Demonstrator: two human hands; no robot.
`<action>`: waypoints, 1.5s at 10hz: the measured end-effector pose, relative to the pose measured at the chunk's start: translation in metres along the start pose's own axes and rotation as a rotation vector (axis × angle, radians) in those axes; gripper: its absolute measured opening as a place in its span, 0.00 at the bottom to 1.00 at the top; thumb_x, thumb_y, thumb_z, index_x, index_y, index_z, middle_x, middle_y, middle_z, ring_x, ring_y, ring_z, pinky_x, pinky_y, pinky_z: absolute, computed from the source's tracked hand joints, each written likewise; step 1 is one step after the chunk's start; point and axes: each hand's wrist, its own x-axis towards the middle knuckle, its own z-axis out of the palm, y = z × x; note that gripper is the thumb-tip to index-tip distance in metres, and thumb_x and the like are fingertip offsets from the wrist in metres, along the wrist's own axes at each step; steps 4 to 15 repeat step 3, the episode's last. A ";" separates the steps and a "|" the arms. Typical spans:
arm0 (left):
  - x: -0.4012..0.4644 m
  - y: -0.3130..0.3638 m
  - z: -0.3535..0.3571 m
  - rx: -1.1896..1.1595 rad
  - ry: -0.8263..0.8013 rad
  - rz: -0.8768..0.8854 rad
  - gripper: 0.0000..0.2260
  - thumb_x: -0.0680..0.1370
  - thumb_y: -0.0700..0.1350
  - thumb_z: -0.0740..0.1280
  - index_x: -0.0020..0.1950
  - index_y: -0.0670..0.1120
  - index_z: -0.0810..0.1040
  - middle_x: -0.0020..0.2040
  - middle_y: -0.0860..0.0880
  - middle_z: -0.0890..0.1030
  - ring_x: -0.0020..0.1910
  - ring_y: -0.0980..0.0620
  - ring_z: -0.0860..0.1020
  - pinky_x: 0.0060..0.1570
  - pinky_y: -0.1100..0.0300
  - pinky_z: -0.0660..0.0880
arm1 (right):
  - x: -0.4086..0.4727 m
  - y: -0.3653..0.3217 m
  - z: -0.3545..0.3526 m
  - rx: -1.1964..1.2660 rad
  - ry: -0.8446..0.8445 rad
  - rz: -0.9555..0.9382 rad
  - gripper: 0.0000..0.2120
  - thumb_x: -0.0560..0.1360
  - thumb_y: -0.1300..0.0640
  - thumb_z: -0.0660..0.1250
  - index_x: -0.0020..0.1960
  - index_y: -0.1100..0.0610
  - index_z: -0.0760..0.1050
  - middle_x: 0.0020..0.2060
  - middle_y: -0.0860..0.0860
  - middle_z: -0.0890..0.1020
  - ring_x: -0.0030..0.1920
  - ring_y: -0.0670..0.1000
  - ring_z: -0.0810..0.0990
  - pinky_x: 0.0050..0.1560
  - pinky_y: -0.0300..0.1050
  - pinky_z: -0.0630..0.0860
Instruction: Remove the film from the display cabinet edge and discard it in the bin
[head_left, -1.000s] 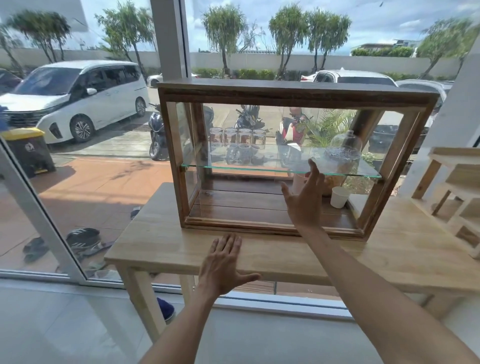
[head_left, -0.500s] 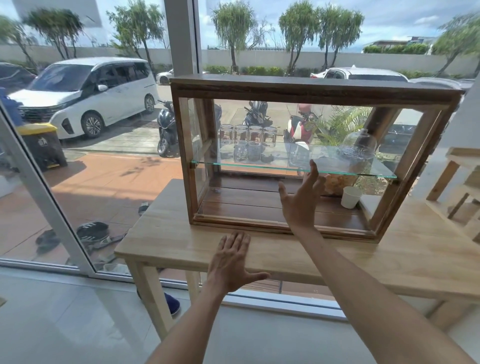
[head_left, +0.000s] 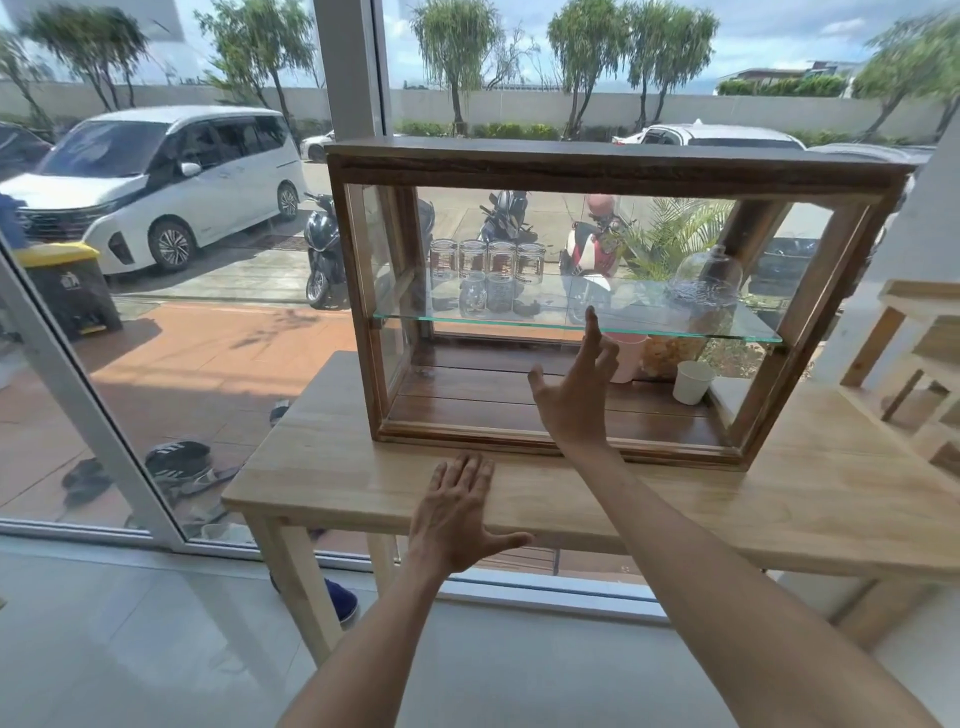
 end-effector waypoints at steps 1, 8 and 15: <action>-0.001 0.000 -0.001 0.022 0.009 0.003 0.57 0.66 0.84 0.45 0.82 0.44 0.54 0.82 0.43 0.58 0.81 0.45 0.55 0.80 0.44 0.53 | -0.003 0.011 -0.010 -0.038 -0.105 0.001 0.47 0.72 0.59 0.72 0.82 0.50 0.48 0.67 0.62 0.66 0.70 0.65 0.66 0.70 0.60 0.68; -0.002 0.001 -0.006 0.007 -0.007 -0.003 0.57 0.66 0.84 0.44 0.82 0.44 0.55 0.82 0.43 0.58 0.81 0.45 0.55 0.80 0.45 0.52 | -0.026 0.053 -0.041 -0.106 -0.226 -0.069 0.29 0.75 0.58 0.68 0.75 0.53 0.66 0.64 0.57 0.74 0.66 0.57 0.73 0.67 0.51 0.71; -0.002 0.001 -0.006 0.007 -0.007 -0.003 0.57 0.66 0.84 0.44 0.82 0.44 0.55 0.82 0.43 0.58 0.81 0.45 0.55 0.80 0.45 0.52 | -0.026 0.053 -0.041 -0.106 -0.226 -0.069 0.29 0.75 0.58 0.68 0.75 0.53 0.66 0.64 0.57 0.74 0.66 0.57 0.73 0.67 0.51 0.71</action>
